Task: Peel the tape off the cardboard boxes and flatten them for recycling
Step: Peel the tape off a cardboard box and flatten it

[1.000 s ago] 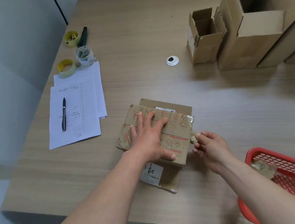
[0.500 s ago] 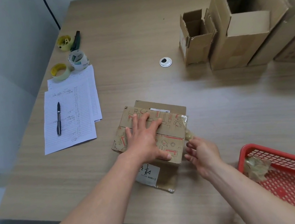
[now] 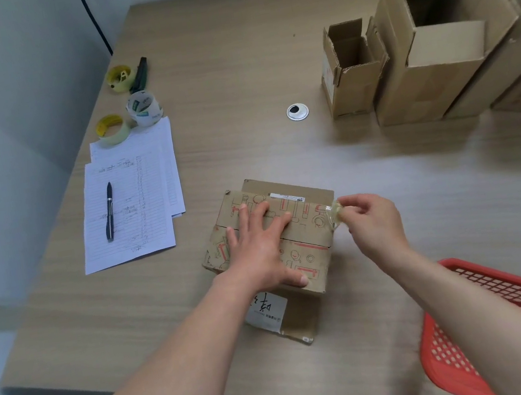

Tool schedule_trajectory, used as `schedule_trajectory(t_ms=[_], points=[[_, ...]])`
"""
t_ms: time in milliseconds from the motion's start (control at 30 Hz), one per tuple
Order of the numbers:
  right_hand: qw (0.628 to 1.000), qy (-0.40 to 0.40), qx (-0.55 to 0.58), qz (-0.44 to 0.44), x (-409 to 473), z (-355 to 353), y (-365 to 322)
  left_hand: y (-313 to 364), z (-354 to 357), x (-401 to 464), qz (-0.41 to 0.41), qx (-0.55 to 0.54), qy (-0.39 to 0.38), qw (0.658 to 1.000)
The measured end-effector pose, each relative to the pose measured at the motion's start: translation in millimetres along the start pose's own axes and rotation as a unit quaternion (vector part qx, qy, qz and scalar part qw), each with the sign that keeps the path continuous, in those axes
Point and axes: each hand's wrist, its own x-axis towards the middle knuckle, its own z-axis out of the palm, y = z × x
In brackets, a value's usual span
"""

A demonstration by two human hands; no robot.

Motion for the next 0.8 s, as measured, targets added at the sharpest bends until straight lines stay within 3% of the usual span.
schedule_trajectory(t_ms=[100,233,333,400,467,567,700,800], points=[[0.971,-0.026,-0.171,-0.165,-6,2,12,0,1,1,-0.001,0.005,0.002,1.000],[0.936,-0.011,-0.216,-0.277,8,3,27,1,1,0,0.000,0.004,0.001,1.000],[0.915,-0.036,-0.256,-0.309,29,-9,25,1,1,0,-0.001,0.003,-0.001,1.000],[0.933,-0.055,-0.242,-0.262,42,-14,17,0,0,0,-0.002,0.004,-0.001,1.000],[0.984,-0.071,-0.107,-0.121,48,-13,9,0,0,0,-0.001,0.004,-0.004,1.000],[0.997,-0.054,0.042,0.033,45,-3,8,1,0,0,-0.001,0.001,-0.005,1.000],[0.997,-0.017,0.046,0.059,40,5,7,0,0,0,-0.003,0.000,-0.005,1.000],[0.996,-0.053,-0.061,-0.021,41,1,3,0,1,0,-0.005,0.001,-0.003,1.000]])
